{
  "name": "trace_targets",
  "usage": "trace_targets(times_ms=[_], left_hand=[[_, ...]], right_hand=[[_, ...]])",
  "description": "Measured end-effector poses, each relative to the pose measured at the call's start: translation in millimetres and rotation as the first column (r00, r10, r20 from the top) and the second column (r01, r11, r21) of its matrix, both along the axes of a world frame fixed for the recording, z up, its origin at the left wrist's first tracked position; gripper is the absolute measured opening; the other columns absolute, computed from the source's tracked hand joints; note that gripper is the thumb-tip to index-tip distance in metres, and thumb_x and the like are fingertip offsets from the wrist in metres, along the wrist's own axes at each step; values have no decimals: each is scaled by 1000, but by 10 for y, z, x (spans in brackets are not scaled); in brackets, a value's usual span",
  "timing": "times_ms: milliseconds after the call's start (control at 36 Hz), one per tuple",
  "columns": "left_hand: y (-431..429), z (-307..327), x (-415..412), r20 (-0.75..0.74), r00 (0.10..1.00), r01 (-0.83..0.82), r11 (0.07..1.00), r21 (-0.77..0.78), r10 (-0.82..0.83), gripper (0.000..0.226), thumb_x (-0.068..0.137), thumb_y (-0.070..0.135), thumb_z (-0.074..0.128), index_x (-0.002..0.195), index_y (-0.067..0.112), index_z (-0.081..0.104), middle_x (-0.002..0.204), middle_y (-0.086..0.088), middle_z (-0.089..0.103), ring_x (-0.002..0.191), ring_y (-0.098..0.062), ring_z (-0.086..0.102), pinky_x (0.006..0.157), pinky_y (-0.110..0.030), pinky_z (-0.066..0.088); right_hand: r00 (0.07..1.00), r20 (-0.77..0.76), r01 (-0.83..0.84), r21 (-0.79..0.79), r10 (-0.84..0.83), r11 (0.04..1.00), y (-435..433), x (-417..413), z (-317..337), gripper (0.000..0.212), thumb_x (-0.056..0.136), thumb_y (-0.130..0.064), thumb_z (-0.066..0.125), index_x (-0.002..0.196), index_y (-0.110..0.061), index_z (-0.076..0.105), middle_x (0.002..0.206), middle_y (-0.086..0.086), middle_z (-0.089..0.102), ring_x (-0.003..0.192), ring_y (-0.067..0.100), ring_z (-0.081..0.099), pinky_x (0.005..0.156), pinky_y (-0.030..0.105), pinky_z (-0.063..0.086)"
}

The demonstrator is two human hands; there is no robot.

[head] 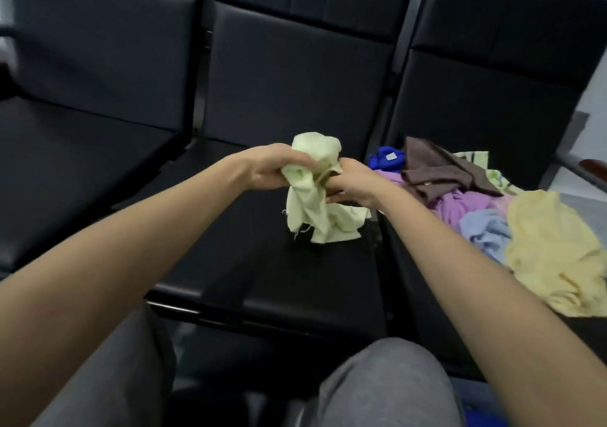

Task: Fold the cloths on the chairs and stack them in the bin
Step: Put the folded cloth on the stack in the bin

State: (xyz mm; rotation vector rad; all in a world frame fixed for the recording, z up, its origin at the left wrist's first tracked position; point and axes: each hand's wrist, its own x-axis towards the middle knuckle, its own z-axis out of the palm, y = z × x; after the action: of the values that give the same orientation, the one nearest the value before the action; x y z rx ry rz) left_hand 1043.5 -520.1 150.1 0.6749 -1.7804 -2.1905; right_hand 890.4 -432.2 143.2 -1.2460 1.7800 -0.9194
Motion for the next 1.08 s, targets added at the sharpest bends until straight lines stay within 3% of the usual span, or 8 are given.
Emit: trace_targets(times_ms=[83, 167, 333, 556, 667, 778, 861, 1083], left_hand=[[-215, 52, 192, 189, 968, -119, 965, -235, 165, 32, 87, 4, 61, 118, -3, 58, 113, -14, 67, 101, -25, 67, 84, -34, 56], [-531, 103, 462, 295, 853, -228, 815, -532, 431, 23, 84, 14, 60, 105, 3, 61, 97, -9, 66, 82, -21, 65, 67, -31, 55], [-1026, 25, 865, 314, 649, -70, 465, -882, 693, 28, 90, 14, 43, 116, 7, 52, 116, -12, 57, 95, -27, 52, 75, -35, 42], [-816, -303, 818, 515, 804, 102, 786, -610, 296, 26, 82, 34, 68, 103, 20, 69, 107, 0, 67, 104, -22, 61, 91, -35, 49], [-540, -454, 691, 391, 884, 27, 808, -589, 255, 36, 89, 46, 59, 88, 13, 74, 99, 6, 61, 96, -8, 51, 85, -22, 38], [-200, -1011, 613, 217, 934, -27, 664, -748, 282, 5, 83, 13, 66, 84, 18, 67, 90, 8, 62, 90, -7, 56, 77, -10, 43], [-41, -1194, 485, 169, 959, 29, 517, -856, 227, 17, 74, 0, 63, 91, 2, 66, 101, -8, 64, 93, -19, 59, 85, -30, 48], [178, -890, 714, 234, 966, 259, 386, -885, -112, 14, 70, 1, 59, 62, 12, 63, 73, 9, 55, 70, -11, 53, 71, -23, 45]], right_hand=[[951, 2, 308, -62, -309, 949, -265, 66, -27, 18, 89, -7, 47, 91, -7, 65, 78, 9, 64, 66, 17, 62, 53, 24, 50], [784, 314, 586, -88, -536, 806, -397, 31, 56, 29, 89, -1, 34, 66, -12, 48, 52, 4, 40, 26, 6, 31, 33, 11, 21], [577, 572, 729, -40, -582, 684, -376, -298, 181, 32, 94, -2, 26, 67, -14, 40, 37, -2, 33, 29, 8, 27, 28, 10, 17], [894, 74, 436, 73, -441, 897, -320, -43, -183, 19, 96, -16, 47, 79, -15, 53, 73, 1, 53, 58, 12, 51, 46, 18, 39], [963, -238, 116, -51, -125, 992, -373, 219, -444, 36, 90, -7, 54, 123, -19, 56, 108, 0, 55, 92, 13, 54, 72, 20, 43], [802, -592, -152, -67, 84, 986, -371, 585, -807, 84, 82, -8, 57, 150, -35, 16, 157, 0, 15, 143, 20, 17, 113, 35, 20], [711, -680, -245, -5, 176, 970, -283, 754, -1071, 97, 81, -2, 55, 150, -37, -4, 160, -3, -9, 145, 14, -2, 118, 42, 1], [492, -840, -473, -38, 229, 880, -179, 672, -668, 84, 82, -1, 51, 148, -41, 17, 159, -13, 2, 146, 12, -10, 117, 38, -7]])
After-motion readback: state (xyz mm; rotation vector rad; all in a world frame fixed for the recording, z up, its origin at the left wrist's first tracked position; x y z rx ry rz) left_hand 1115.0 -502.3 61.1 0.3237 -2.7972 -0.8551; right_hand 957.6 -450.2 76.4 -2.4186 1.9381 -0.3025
